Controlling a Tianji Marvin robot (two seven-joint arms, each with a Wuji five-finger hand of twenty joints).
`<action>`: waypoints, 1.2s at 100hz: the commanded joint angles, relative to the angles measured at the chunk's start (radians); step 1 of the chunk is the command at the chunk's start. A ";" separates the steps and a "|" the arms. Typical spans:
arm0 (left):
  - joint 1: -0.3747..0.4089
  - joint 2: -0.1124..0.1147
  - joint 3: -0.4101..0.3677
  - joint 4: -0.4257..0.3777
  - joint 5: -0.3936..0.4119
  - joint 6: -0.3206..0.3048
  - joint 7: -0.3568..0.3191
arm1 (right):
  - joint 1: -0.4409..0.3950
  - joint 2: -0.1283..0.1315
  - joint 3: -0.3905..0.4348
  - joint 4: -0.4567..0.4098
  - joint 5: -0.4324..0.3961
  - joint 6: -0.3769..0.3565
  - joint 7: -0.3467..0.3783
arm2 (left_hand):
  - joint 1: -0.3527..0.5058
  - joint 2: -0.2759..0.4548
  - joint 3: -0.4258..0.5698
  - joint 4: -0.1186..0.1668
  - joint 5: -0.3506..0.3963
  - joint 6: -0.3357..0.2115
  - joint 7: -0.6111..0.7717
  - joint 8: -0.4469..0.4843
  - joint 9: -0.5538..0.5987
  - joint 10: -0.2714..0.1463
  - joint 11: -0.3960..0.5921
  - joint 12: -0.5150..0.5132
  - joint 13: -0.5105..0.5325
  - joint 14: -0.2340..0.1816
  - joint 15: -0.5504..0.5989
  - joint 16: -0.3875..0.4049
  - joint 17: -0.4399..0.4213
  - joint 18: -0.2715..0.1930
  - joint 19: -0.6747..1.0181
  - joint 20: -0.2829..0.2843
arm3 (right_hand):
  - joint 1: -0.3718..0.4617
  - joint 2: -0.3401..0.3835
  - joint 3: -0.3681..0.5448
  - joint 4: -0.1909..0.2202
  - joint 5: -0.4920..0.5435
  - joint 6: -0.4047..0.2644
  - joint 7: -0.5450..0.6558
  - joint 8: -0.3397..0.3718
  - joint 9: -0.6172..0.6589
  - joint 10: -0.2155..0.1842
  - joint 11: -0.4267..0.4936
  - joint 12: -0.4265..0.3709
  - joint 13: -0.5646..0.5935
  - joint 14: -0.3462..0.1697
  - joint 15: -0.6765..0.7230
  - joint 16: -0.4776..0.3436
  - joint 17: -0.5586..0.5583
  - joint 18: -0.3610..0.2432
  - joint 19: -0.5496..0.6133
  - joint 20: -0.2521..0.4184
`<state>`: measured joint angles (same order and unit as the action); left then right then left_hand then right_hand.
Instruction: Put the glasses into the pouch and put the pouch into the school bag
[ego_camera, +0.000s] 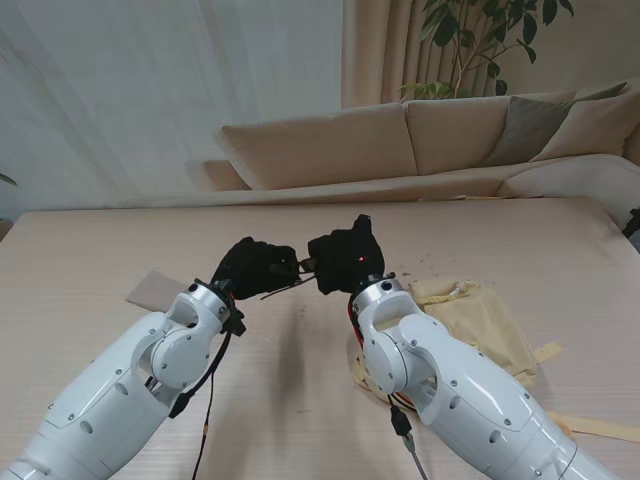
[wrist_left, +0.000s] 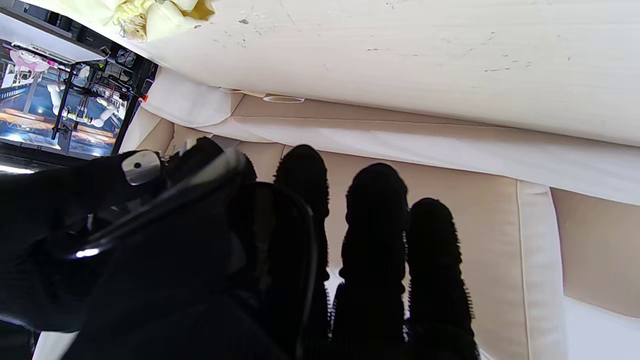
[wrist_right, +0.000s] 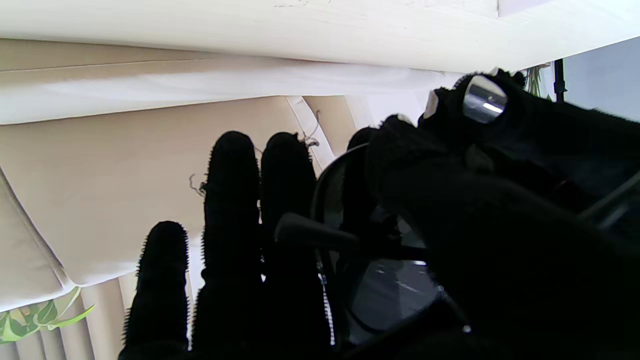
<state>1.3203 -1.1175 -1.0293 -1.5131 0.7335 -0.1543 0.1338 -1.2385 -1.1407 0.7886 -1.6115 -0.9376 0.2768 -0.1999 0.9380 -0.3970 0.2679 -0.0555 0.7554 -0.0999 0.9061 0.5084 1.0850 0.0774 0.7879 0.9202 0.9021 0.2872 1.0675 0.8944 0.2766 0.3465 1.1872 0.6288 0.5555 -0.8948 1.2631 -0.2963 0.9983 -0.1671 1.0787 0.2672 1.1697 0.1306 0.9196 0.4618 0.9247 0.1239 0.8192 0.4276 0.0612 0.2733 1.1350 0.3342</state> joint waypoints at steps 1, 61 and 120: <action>0.004 0.001 -0.007 -0.008 0.013 -0.009 -0.014 | 0.001 0.000 0.000 -0.003 -0.004 -0.008 0.028 | -0.009 0.024 0.014 0.016 0.028 -0.058 0.051 -0.015 0.038 -0.080 0.051 0.008 0.023 -0.029 -0.031 -0.010 -0.002 -0.021 0.010 -0.003 | 0.040 0.020 0.040 -0.017 0.060 -0.004 0.024 0.031 0.054 0.077 0.018 0.034 0.053 -0.017 0.035 0.004 0.004 0.026 0.021 0.026; 0.047 0.024 -0.048 -0.058 0.165 0.009 -0.001 | -0.023 -0.016 0.021 -0.017 0.089 -0.034 0.004 | -0.261 -0.203 0.338 0.000 -0.384 -0.036 -0.209 0.004 -0.520 -0.101 -0.277 -0.310 -0.366 -0.130 -0.407 -0.174 -0.205 -0.070 -0.196 -0.103 | 0.059 -0.068 0.227 -0.048 0.147 0.128 0.067 0.076 0.141 0.226 0.044 0.096 0.100 0.036 0.121 0.029 0.020 0.040 0.035 0.042; 0.162 0.067 -0.143 -0.263 0.275 0.112 -0.293 | -0.031 -0.029 0.056 0.006 0.126 -0.063 -0.053 | -0.264 -0.268 0.217 0.006 -0.612 0.117 -0.710 -0.299 -0.902 -0.057 -0.561 -0.535 -0.692 -0.157 -0.820 -0.461 -0.354 -0.020 -0.650 -0.241 | 0.079 -0.092 0.228 -0.048 0.163 0.132 0.081 0.105 0.130 0.244 0.049 0.098 0.082 0.050 0.120 0.025 0.025 0.040 0.036 0.045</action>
<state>1.4704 -1.0544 -1.1729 -1.7590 1.0127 -0.0324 -0.1470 -1.2646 -1.1631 0.8416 -1.6056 -0.8219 0.2108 -0.2611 0.6736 -0.6227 0.4815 -0.0555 0.1806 0.0003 0.2322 0.2265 0.2257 0.0158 0.2604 0.3988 0.2407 0.1310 0.2776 0.4503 -0.0611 0.2973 0.5730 0.3875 0.5661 -0.9883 1.3959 -0.3123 1.1018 -0.0116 1.0804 0.3308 1.2637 0.2249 0.9480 0.5418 0.9863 0.2111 0.9257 0.4486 0.0912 0.2905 1.1487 0.3661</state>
